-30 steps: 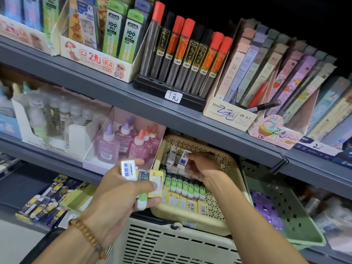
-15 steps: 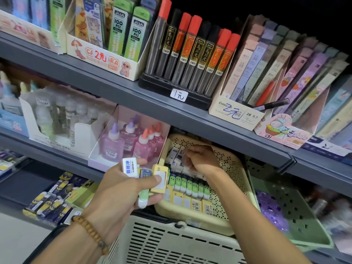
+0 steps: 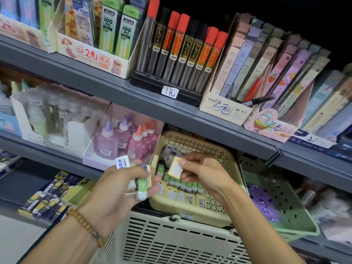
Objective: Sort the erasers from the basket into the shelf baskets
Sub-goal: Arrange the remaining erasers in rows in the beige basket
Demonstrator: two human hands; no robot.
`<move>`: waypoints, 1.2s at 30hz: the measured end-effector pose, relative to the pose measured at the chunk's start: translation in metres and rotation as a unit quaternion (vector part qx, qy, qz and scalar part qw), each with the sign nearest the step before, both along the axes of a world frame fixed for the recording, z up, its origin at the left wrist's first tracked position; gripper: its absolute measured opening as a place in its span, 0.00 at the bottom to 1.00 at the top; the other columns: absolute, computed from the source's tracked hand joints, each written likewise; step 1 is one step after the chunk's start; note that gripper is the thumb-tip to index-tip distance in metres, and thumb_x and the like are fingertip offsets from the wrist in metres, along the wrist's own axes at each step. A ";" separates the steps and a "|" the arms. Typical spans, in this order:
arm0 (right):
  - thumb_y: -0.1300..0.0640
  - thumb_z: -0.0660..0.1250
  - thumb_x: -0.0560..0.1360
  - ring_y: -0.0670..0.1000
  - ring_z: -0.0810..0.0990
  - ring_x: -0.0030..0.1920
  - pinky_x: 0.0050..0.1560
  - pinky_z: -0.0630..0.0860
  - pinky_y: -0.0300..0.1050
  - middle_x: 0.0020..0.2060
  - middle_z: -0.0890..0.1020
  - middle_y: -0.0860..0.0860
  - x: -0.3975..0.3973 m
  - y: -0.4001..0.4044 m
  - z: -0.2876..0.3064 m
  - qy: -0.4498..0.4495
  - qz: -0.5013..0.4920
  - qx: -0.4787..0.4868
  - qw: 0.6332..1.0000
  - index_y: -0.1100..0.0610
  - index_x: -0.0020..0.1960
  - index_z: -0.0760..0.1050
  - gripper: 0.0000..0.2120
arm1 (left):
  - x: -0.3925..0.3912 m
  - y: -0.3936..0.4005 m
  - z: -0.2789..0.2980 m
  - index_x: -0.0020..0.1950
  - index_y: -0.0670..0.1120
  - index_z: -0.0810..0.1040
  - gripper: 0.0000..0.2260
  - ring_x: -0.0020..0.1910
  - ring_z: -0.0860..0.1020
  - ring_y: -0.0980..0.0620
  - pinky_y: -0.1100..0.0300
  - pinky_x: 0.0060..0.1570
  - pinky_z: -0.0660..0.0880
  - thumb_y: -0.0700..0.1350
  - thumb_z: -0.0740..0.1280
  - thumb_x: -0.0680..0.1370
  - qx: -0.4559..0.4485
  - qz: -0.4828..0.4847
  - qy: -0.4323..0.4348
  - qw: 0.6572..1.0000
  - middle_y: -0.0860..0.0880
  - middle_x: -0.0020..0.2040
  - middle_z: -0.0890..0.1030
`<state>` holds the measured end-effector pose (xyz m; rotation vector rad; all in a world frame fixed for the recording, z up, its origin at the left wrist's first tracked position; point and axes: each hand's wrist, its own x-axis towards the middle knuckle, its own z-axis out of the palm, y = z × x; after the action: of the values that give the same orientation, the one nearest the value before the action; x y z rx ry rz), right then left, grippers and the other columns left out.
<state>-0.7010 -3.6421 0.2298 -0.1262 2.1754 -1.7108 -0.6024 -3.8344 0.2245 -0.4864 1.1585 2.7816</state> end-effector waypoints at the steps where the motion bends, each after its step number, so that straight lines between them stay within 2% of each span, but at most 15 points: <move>1: 0.64 0.71 0.75 0.49 0.81 0.31 0.32 0.79 0.39 0.32 0.83 0.54 -0.001 0.006 -0.004 -0.004 -0.014 0.042 0.999 0.62 0.52 0.78 0.06 | 0.000 -0.001 0.000 0.60 0.38 0.73 0.17 0.46 0.84 0.38 0.50 0.36 0.82 0.27 0.63 0.73 0.019 -0.003 -0.001 1.000 0.32 0.52 0.82; 3: 0.64 0.70 0.76 0.50 0.81 0.30 0.31 0.79 0.40 0.30 0.83 0.54 0.000 0.016 -0.011 -0.018 -0.022 0.098 0.995 0.62 0.52 0.78 0.05 | 0.000 -0.002 0.000 0.61 0.38 0.73 0.18 0.46 0.84 0.38 0.48 0.38 0.82 0.26 0.60 0.74 0.033 -0.010 0.004 0.999 0.33 0.52 0.82; 6: 0.66 0.68 0.76 0.50 0.81 0.30 0.31 0.78 0.40 0.31 0.83 0.54 0.003 0.029 -0.015 -0.035 -0.015 0.129 0.991 0.62 0.47 0.80 0.02 | -0.001 0.000 -0.001 0.62 0.38 0.73 0.19 0.48 0.84 0.38 0.43 0.42 0.81 0.26 0.62 0.73 0.022 -0.014 0.014 1.000 0.36 0.50 0.84; 9: 0.67 0.68 0.76 0.48 0.81 0.30 0.31 0.77 0.38 0.31 0.83 0.55 0.012 0.027 -0.014 -0.062 0.043 0.183 0.980 0.60 0.44 0.81 0.06 | -0.001 0.003 -0.002 0.61 0.39 0.74 0.22 0.48 0.84 0.39 0.46 0.41 0.82 0.28 0.67 0.68 0.010 -0.021 0.014 1.000 0.38 0.51 0.84; 12: 0.64 0.69 0.76 0.46 0.79 0.29 0.32 0.76 0.37 0.35 0.83 0.56 0.019 0.018 -0.008 0.005 0.064 0.240 0.969 0.58 0.43 0.82 0.05 | 0.000 0.006 -0.002 0.58 0.39 0.75 0.23 0.47 0.84 0.39 0.48 0.39 0.82 0.31 0.70 0.63 -0.003 -0.020 0.013 1.000 0.37 0.50 0.84; 14: 0.58 0.70 0.76 0.43 0.76 0.28 0.30 0.73 0.35 0.41 0.82 0.54 0.025 0.012 0.004 0.087 0.059 0.195 0.975 0.54 0.48 0.82 0.03 | 0.002 0.007 0.000 0.58 0.40 0.75 0.24 0.46 0.84 0.38 0.49 0.38 0.82 0.32 0.71 0.62 -0.012 -0.019 0.017 1.000 0.37 0.49 0.84; 16: 0.53 0.74 0.73 0.40 0.75 0.32 0.32 0.71 0.31 0.46 0.80 0.49 0.034 0.005 0.015 0.127 0.115 0.114 0.978 0.49 0.59 0.80 0.15 | 0.003 0.008 0.002 0.59 0.39 0.74 0.26 0.46 0.84 0.39 0.50 0.38 0.82 0.34 0.73 0.61 -0.035 -0.021 0.023 0.999 0.37 0.47 0.84; 19: 0.52 0.80 0.66 0.39 0.74 0.40 0.39 0.72 0.30 0.55 0.74 0.46 0.049 -0.010 0.020 0.186 0.237 0.115 0.947 0.38 0.67 0.72 0.33 | 0.004 0.010 0.003 0.61 0.39 0.75 0.26 0.46 0.84 0.38 0.49 0.41 0.83 0.37 0.74 0.63 -0.090 -0.028 0.021 0.995 0.37 0.48 0.84; 20: 0.54 0.80 0.65 0.40 0.74 0.40 0.39 0.72 0.30 0.55 0.73 0.47 0.051 -0.015 0.019 0.213 0.255 0.125 0.935 0.37 0.67 0.71 0.35 | 0.005 0.010 0.003 0.60 0.39 0.76 0.25 0.46 0.84 0.38 0.48 0.42 0.83 0.37 0.74 0.64 -0.106 -0.033 0.021 0.994 0.36 0.48 0.84; 23: 0.58 0.80 0.65 0.40 0.73 0.37 0.36 0.71 0.30 0.52 0.73 0.47 0.052 -0.023 0.017 0.254 0.247 0.136 0.925 0.37 0.62 0.73 0.31 | 0.005 0.012 0.003 0.60 0.39 0.77 0.22 0.45 0.84 0.39 0.49 0.42 0.82 0.38 0.74 0.67 -0.126 -0.038 0.014 0.991 0.37 0.48 0.85; 26: 0.53 0.80 0.63 0.39 0.72 0.35 0.36 0.71 0.34 0.43 0.76 0.38 0.041 -0.019 0.012 0.231 0.210 0.157 0.937 0.41 0.59 0.72 0.29 | 0.003 0.013 0.002 0.59 0.37 0.76 0.16 0.44 0.85 0.41 0.50 0.41 0.83 0.35 0.71 0.72 -0.125 -0.022 -0.005 0.992 0.39 0.47 0.85; 28: 0.51 0.81 0.62 0.39 0.70 0.33 0.36 0.70 0.38 0.40 0.74 0.41 0.023 -0.011 0.007 0.189 0.147 0.173 0.955 0.43 0.60 0.72 0.30 | 0.001 0.010 0.001 0.56 0.34 0.77 0.10 0.43 0.85 0.42 0.51 0.39 0.83 0.30 0.66 0.75 -0.112 0.001 -0.024 0.993 0.38 0.46 0.85; 31: 0.56 0.81 0.65 0.44 0.71 0.33 0.33 0.69 0.39 0.39 0.71 0.49 -0.006 0.001 -0.005 0.109 0.090 0.242 0.960 0.50 0.65 0.71 0.32 | 0.000 0.006 0.001 0.54 0.32 0.76 0.10 0.42 0.85 0.42 0.53 0.37 0.83 0.27 0.62 0.75 -0.097 0.022 -0.036 0.994 0.38 0.47 0.85; 33: 0.56 0.81 0.65 0.46 0.73 0.36 0.32 0.69 0.36 0.39 0.73 0.50 -0.019 0.002 -0.016 0.076 0.078 0.279 0.954 0.51 0.66 0.70 0.33 | 0.001 0.004 0.002 0.54 0.31 0.76 0.10 0.42 0.85 0.42 0.53 0.37 0.83 0.26 0.61 0.75 -0.095 0.025 -0.030 0.995 0.38 0.46 0.85; 36: 0.52 0.80 0.65 0.46 0.77 0.42 0.36 0.70 0.37 0.43 0.77 0.47 -0.033 -0.008 -0.031 0.062 0.104 0.320 0.940 0.50 0.68 0.70 0.34 | 0.001 0.003 0.002 0.54 0.31 0.76 0.09 0.43 0.85 0.41 0.53 0.39 0.83 0.26 0.62 0.75 -0.101 0.026 -0.018 0.994 0.37 0.46 0.84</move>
<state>-0.7339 -3.6497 0.1993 -0.2815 2.5845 -0.8418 -0.6013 -3.8315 0.2268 -0.5891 1.4467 2.7004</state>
